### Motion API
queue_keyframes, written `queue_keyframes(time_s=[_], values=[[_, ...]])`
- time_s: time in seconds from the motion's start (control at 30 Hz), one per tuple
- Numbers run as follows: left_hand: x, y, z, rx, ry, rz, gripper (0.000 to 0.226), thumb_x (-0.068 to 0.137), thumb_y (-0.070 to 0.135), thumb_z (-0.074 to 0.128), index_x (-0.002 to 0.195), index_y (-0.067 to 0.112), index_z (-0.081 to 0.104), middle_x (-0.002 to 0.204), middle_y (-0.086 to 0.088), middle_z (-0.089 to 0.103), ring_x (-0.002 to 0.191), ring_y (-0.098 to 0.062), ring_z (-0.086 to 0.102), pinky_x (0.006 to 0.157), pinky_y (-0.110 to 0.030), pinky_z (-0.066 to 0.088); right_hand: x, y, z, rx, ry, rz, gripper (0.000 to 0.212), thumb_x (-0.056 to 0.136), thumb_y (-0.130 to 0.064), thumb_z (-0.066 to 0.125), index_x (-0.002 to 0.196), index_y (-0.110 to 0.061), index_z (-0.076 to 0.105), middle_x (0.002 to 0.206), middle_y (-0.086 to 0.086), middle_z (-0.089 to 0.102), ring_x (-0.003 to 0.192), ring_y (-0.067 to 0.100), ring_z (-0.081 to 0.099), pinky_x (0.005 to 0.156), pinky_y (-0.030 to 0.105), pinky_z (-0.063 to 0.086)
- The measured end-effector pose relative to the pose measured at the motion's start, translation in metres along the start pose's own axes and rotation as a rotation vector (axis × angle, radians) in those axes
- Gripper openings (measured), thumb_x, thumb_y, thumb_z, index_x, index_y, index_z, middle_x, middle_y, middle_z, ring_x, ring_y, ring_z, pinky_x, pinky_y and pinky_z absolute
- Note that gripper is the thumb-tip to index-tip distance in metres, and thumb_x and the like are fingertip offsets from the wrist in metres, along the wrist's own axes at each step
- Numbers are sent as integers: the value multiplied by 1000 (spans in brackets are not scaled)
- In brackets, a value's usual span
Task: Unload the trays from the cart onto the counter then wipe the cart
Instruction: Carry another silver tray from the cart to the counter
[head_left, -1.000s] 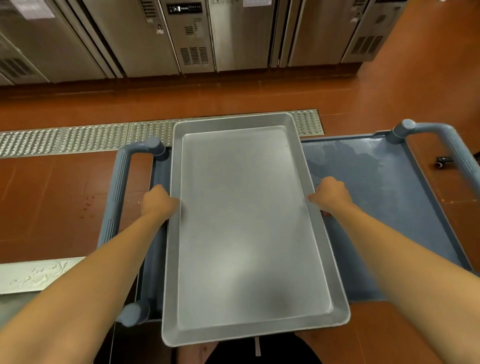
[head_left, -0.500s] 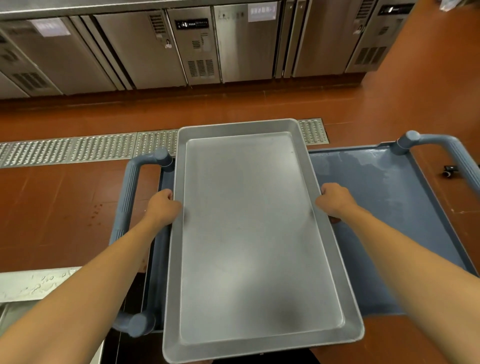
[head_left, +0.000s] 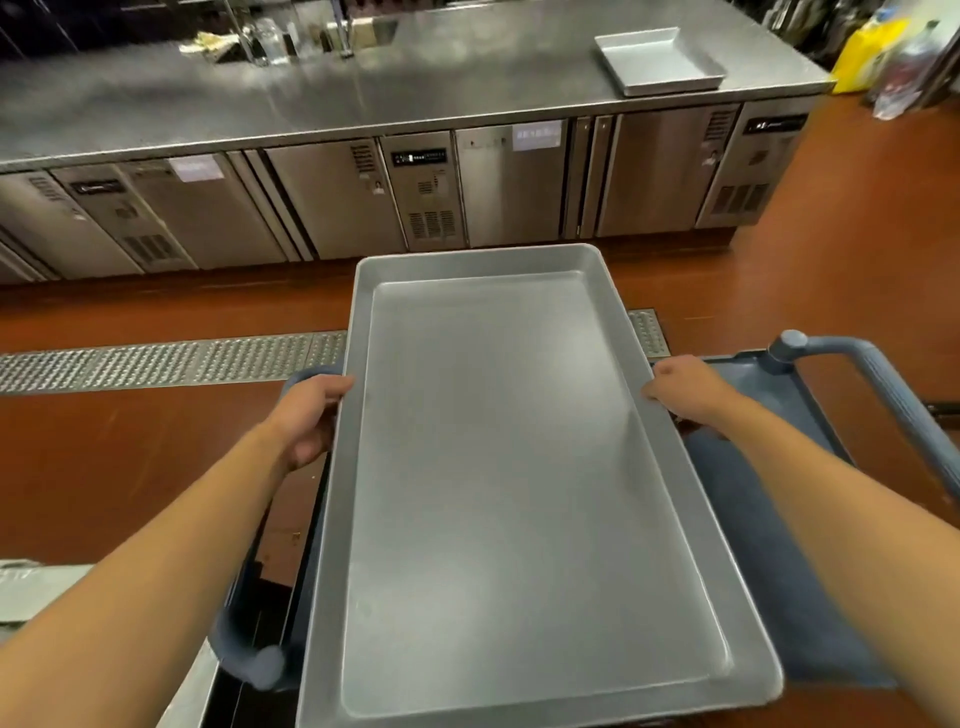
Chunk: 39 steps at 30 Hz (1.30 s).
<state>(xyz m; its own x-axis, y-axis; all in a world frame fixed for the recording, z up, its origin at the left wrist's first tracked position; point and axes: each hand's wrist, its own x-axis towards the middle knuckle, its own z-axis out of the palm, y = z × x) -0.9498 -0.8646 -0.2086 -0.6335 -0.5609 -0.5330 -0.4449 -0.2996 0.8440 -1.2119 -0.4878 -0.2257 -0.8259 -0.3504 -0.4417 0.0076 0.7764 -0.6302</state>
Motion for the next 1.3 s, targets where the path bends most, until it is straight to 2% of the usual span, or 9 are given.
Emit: queue_keyframes(time_s=[0.07, 0.2, 0.33, 0.43, 0.6, 0.8, 0.97, 1.13, 1.3], values=[[-13, 1, 8, -27, -16, -10, 26, 99, 16, 56, 115, 7, 75, 109, -15, 78, 85, -25, 77, 71, -38, 65, -6, 4, -13, 85, -26, 8, 9, 88, -7, 63, 81, -9, 57, 79, 17, 57, 71, 27, 56, 62, 36, 44], [-43, 1, 28, -68, -11, -16, 24, 100, 16, 57, 111, 7, 76, 103, -14, 79, 82, -24, 77, 77, -39, 64, -21, 15, -36, 308, -53, 59, 7, 89, 0, 63, 95, -3, 66, 87, 20, 67, 71, 31, 67, 61, 36, 57], [-63, -7, 44, -60, -33, -11, 24, 102, 17, 54, 108, 10, 76, 100, -9, 80, 84, -23, 76, 95, -45, 56, -46, 32, -58, 440, -125, 77, 20, 93, -14, 65, 110, -4, 66, 87, 14, 68, 59, 24, 63, 55, 32, 51], [-76, -10, 53, -39, -45, -9, 22, 103, 18, 55, 112, 12, 75, 105, -12, 79, 94, -27, 71, 102, -50, 51, -71, 47, -74, 581, -235, 89, 33, 100, -30, 57, 130, -16, 61, 106, 17, 72, 69, 28, 72, 58, 37, 58], [-99, -14, 68, -36, -110, 46, 23, 103, 16, 57, 119, 28, 69, 108, -9, 79, 99, -27, 71, 88, -49, 60, -122, 74, -92, 668, -257, 75, 32, 102, -39, 60, 132, -32, 65, 115, 19, 75, 93, 35, 77, 75, 48, 62], [-137, -17, 101, 7, -208, 78, 25, 104, 15, 55, 109, 36, 69, 89, -7, 81, 66, -18, 77, 55, -36, 64, -199, 126, -113, 769, -209, 53, 30, 97, -33, 68, 127, -32, 72, 125, 9, 73, 94, 23, 74, 76, 42, 62], [-173, -29, 145, 27, -360, 83, 32, 106, 15, 49, 126, 33, 67, 103, -10, 80, 73, -23, 78, 56, -36, 63, -273, 187, -136, 811, -104, 78, 31, 100, -26, 65, 131, -32, 70, 130, 11, 71, 100, 27, 73, 83, 48, 62], [-209, -40, 208, 97, -460, 78, 29, 106, 15, 48, 118, 30, 69, 91, -5, 81, 56, -14, 73, 43, -22, 56, -334, 242, -168, 838, -14, 113, 34, 102, -22, 62, 134, -35, 66, 128, 12, 72, 93, 27, 74, 79, 49, 63], [-235, -42, 288, 158, -527, 86, 28, 105, 19, 53, 117, 35, 72, 114, -11, 77, 56, -13, 70, 41, -20, 47, -379, 306, -209, 881, 91, 168, 36, 102, -22, 62, 135, -34, 65, 129, 10, 72, 92, 26, 75, 84, 53, 62]])
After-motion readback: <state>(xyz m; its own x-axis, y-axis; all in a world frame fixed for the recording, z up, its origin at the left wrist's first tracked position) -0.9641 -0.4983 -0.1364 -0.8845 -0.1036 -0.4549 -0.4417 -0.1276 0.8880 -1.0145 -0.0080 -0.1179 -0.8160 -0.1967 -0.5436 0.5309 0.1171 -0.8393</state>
